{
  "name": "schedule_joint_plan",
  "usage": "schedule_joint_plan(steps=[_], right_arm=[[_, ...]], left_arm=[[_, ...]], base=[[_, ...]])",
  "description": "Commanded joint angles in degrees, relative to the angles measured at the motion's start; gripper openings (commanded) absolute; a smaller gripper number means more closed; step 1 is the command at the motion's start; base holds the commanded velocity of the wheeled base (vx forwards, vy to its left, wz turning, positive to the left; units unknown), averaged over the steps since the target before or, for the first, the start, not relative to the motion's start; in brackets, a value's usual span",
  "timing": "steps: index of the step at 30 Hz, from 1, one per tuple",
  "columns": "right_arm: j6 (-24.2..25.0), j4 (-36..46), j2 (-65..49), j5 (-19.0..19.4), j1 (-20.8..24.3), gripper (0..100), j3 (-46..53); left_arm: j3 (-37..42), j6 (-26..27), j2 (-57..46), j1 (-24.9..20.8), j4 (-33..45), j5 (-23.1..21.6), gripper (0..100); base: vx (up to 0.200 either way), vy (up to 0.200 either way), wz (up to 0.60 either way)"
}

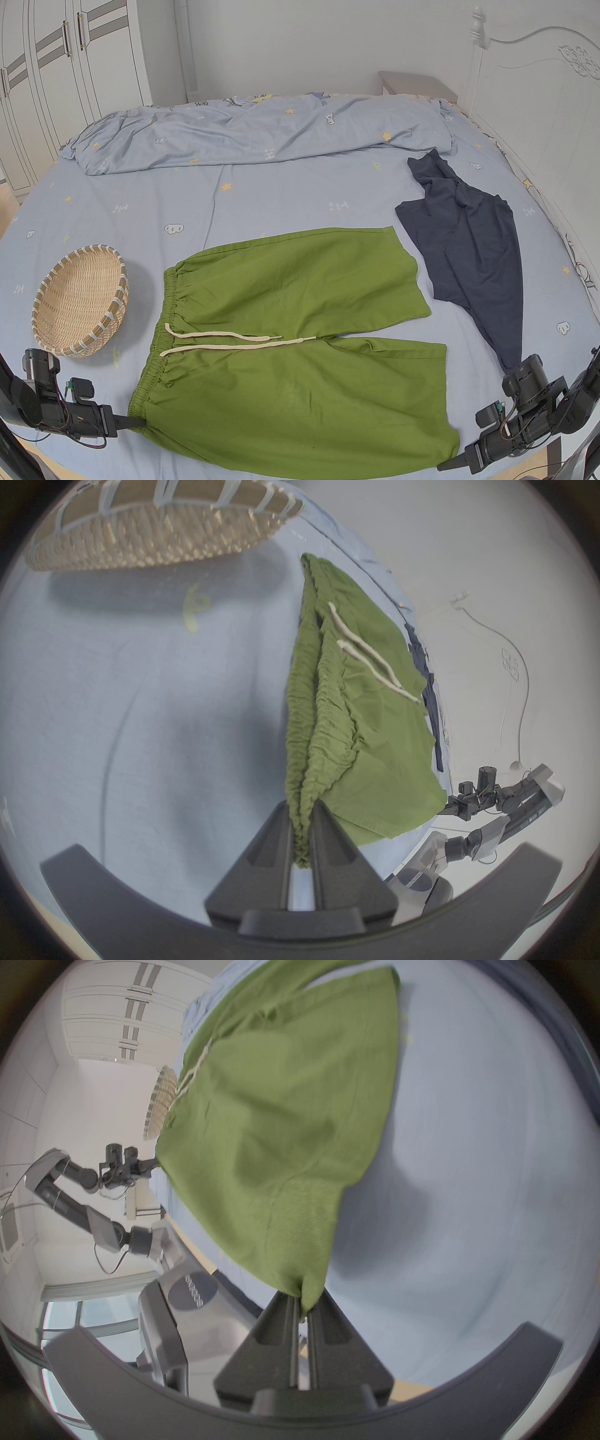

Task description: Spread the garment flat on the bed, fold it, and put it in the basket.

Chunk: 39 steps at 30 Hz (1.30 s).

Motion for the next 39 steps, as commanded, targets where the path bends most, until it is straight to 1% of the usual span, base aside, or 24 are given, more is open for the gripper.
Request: schedule_joint_plan(steps=[1,3,5,6,7,8,10,11,13,14,15,16,18,21,22,23,24,25,26,28,29,30,34,39], right_arm=[[2.7,3.5,-8.7,-5.9,0.7,0,-7.5],[2.7,7.1,-10.4,-8.8,0.7,0,-11.3],[2.7,7.1,-10.4,-8.8,0.7,0,-11.3],[2.8,14.5,-13.7,-9.5,0.2,0,-19.1],[2.8,15.2,-13.9,-9.5,0.1,0,-19.9],[2.9,18.2,-14.5,-9.6,0.0,0,-23.7],[3.0,20.8,-14.5,-9.9,0.0,0,-27.1],[3.0,22.6,-14.4,-10.1,-0.1,0,-30.7],[3.0,23.3,-14.4,-10.2,-0.2,0,-33.5],[3.1,24.1,-14.3,-10.3,-0.3,0,-36.5],[3.1,24.1,-14.3,-10.3,-0.3,0,-36.7],[3.1,24.4,-14.0,-10.3,-0.3,0,-39.4],[3.0,25.1,-12.1,-10.3,-0.7,0,-43.8],[3.0,26.0,-10.3,-11.0,-1.0,0,-47.4],[3.0,26.4,-7.7,-14.6,-1.2,0,-51.0],[3.0,26.4,-7.6,-15.0,-1.2,0,-51.2],[2.9,25.9,-5.1,-19.7,-0.9,0,-53.9],[2.9,25.7,-4.4,-21.3,-0.9,0,-54.9],[2.9,25.3,-3.1,-23.9,-0.8,0,-56.9],[3.0,24.6,-1.9,-24.5,-1.0,0,-59.7],[3.0,24.5,-1.6,-24.5,-1.1,0,-61.0],[3.0,24.5,-1.5,-24.5,-1.1,0,-61.2],[2.8,24.9,1.5,-24.6,-1.4,0,-66.3],[2.6,24.6,4.4,-24.7,-2.9,0,-69.9]], left_arm=[[-1.2,-5.1,-8.4,-1.6,0.3,-0.2,0],[-2.4,-11.6,-11.7,-3.9,0.5,0.0,0],[-2.4,-11.6,-11.7,-3.9,0.5,0.0,0],[-5.4,-24.6,-17.6,-7.5,0.6,0.2,0],[-5.7,-25.3,-18.1,-7.8,0.6,0.2,0],[-6.8,-27.0,-19.4,-8.6,0.6,0.2,0],[-7.9,-27.3,-19.8,-8.9,0.7,0.2,0],[-10.0,-28.0,-19.1,-9.1,0.7,0.6,0],[-12.3,-29.7,-18.3,-9.1,0.7,1.5,0],[-15.3,-32.5,-17.1,-9.2,0.7,2.5,0],[-15.6,-32.7,-17.0,-9.2,0.7,2.5,0],[-17.9,-34.2,-16.5,-9.2,0.7,2.6,0],[-20.5,-34.8,-15.4,-9.3,0.7,2.6,0],[-22.9,-34.9,-14.2,-10.1,1.4,2.6,0],[-26.7,-35.9,-12.9,-11.2,3.6,3.5,0],[-27.0,-36.0,-12.7,-11.3,3.9,3.6,0],[-30.8,-37.2,-11.6,-12.4,6.6,6.5,0],[-32.1,-37.4,-11.2,-13.0,7.6,8.1,0],[-34.7,-37.3,-10.1,-14.6,9.5,12.6,0],[-38.2,-37.1,-8.6,-16.2,11.1,18.1,0],[-39.8,-37.1,-8.2,-16.6,11.8,19.2,0],[-40.0,-37.1,-8.2,-16.6,11.9,19.2,0],[-46.1,-36.1,-5.7,-18.0,17.0,19.2,0],[-49.7,-34.0,-1.9,-19.4,19.0,19.2,0]], base=[[0.0,0.0,0.0],[0.0,0.0,0.0],[0.0,0.0,0.0],[0.0,0.0,0.0],[0.0,0.0,0.0],[0.0,0.0,0.0],[0.0,0.0,0.0],[0.0,0.0,0.0],[0.0,0.0,0.0],[0.0,0.0,0.0],[0.0,0.0,0.0],[0.0,0.0,0.0],[0.0,0.0,0.0],[0.0,0.0,0.0],[0.0,0.0,0.0],[0.0,0.0,0.0],[0.0,0.0,0.0],[0.0,0.0,0.0],[0.0,0.0,0.0],[0.0,0.0,0.0],[0.0,0.0,0.0],[0.0,0.0,0.0],[0.0,0.0,0.0],[0.0,0.0,0.0]])
